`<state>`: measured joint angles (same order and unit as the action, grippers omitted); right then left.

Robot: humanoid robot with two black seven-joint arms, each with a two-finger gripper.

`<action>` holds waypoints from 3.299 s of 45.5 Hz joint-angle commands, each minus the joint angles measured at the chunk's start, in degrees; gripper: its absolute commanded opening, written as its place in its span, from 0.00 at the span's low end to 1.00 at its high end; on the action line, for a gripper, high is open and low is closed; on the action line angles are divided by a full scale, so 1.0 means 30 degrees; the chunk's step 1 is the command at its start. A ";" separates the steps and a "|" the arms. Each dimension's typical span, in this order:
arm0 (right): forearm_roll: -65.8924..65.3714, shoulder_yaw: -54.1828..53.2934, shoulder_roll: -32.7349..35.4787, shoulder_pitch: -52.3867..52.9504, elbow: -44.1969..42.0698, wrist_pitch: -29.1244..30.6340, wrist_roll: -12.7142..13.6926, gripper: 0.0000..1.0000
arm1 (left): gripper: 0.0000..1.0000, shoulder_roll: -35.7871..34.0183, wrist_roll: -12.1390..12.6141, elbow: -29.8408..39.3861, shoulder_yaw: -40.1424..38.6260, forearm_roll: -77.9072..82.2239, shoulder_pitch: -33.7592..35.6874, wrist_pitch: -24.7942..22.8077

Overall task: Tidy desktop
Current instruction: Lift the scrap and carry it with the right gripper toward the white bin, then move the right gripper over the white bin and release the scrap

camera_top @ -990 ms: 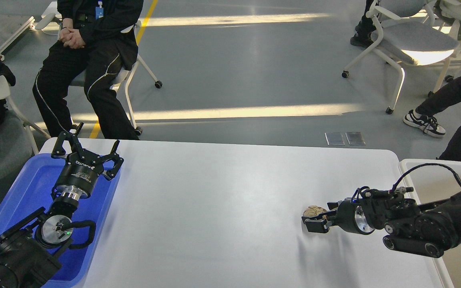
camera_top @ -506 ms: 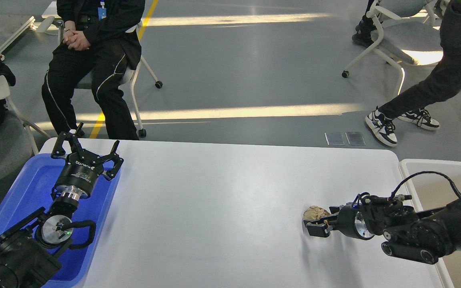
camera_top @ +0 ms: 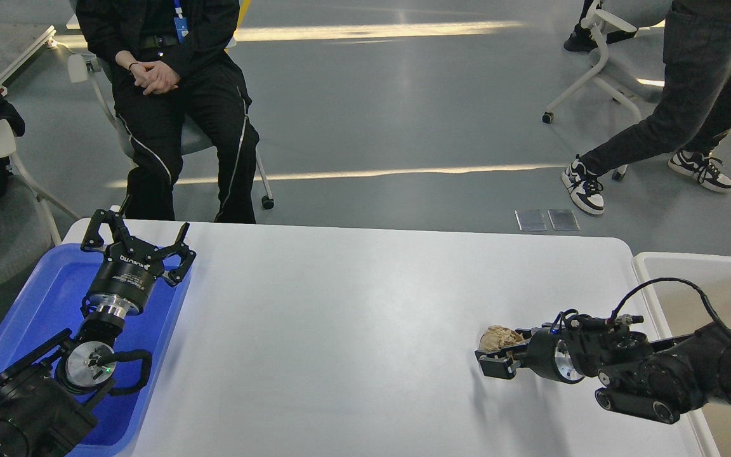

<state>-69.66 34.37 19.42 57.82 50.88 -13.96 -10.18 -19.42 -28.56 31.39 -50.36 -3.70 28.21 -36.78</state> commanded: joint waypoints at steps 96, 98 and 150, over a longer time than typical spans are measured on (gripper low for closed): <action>0.1394 -0.0262 1.1510 1.1227 0.9201 0.6881 -0.0416 0.00 | 1.00 0.0000 0.0000 0.0024 0.0000 0.0001 0.0002 -0.0015; 0.1423 -0.0730 1.2184 1.0758 0.9201 0.6528 -0.0416 0.00 | 1.00 -0.0029 0.0000 0.0024 0.0000 0.0001 0.0002 -0.0015; 1.9966 -1.0016 1.2601 -0.4036 -0.1255 0.3099 -0.0767 0.00 | 1.00 0.0000 0.0000 -0.0005 0.0000 -0.0028 0.0002 0.0014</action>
<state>-23.01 10.85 64.90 56.19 58.20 -3.78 -12.43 -19.43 -28.56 31.39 -50.36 -3.78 28.21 -36.74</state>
